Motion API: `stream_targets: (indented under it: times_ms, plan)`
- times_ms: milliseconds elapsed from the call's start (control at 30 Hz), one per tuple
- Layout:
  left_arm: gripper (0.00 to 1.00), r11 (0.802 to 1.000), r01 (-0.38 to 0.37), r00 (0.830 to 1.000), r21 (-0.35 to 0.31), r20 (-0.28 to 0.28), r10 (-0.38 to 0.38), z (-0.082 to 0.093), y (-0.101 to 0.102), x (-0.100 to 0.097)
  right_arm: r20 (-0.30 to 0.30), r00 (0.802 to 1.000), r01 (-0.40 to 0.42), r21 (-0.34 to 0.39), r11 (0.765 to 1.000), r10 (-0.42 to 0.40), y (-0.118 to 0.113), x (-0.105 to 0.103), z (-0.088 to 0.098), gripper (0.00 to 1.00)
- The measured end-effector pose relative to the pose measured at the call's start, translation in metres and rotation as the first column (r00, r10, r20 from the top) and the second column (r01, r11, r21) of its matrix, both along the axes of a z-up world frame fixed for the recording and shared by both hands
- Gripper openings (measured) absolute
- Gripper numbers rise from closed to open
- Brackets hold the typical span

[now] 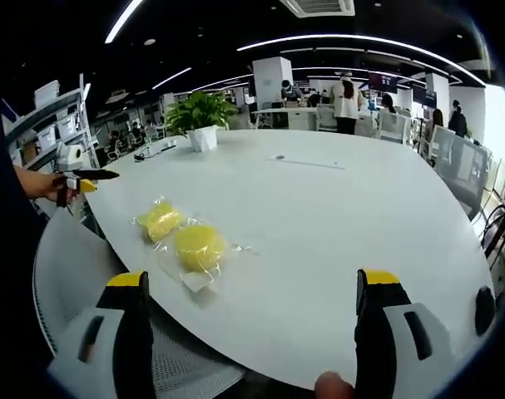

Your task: Compare the silicone blocks by pressing each to a similar depth, holding the contact briefly, and releasing to observe deformation and rebound differences across the visible hardness samples.

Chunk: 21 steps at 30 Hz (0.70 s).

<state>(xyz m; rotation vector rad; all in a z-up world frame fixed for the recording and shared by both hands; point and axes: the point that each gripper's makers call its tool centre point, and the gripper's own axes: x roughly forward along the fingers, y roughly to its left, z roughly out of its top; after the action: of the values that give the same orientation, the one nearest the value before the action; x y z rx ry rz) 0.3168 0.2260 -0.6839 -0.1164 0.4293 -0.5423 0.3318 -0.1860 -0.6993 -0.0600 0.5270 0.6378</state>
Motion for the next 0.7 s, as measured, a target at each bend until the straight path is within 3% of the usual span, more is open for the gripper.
stream_targets:
  times_ms: [467, 700]
  plan:
    - [1.0, 0.998, 0.054, 0.999, 0.026, 0.002, -0.054, -0.005, -0.014, 0.007, -0.002, 1.0, 0.011, -0.011, 1.0, -0.011, -0.001, 0.004, -0.002, 0.96]
    - [1.0, 0.998, 0.068, 0.998, 0.016, 0.007, -0.068, -0.001, -0.018, 0.011, 0.009, 1.0, 0.025, 0.022, 0.999, -0.025, 0.003, 0.019, 0.001, 0.96]
